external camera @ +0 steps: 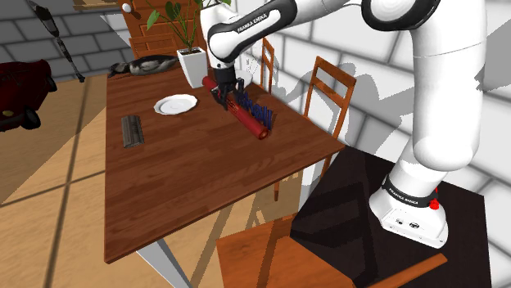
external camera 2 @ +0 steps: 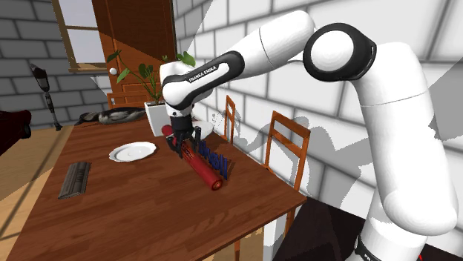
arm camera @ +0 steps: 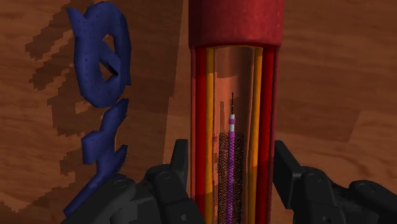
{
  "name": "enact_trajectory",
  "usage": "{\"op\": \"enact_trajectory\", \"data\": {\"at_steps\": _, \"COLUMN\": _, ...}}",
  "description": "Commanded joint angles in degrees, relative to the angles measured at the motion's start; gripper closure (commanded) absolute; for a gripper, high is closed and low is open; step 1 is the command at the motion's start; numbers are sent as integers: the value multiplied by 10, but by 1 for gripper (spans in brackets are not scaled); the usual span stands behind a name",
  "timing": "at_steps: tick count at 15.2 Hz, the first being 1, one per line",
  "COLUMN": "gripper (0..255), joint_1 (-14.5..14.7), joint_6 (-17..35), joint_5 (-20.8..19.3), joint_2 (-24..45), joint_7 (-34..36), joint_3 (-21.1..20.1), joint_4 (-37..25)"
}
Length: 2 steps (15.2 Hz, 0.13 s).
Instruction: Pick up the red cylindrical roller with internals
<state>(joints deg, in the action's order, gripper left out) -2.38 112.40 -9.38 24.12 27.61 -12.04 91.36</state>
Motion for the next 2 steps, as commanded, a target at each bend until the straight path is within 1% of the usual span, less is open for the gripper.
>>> {"op": "enact_trajectory", "data": {"at_steps": 1, "gripper": 255, "joint_1": 0, "joint_6": -9, "joint_5": 1, "joint_2": -5, "joint_7": -1, "joint_3": -1, "joint_4": -4}}
{"op": "enact_trajectory", "data": {"at_steps": 2, "gripper": 255, "joint_1": 0, "joint_6": -9, "joint_5": 1, "joint_2": -5, "joint_7": -1, "joint_3": -1, "joint_4": -4}}
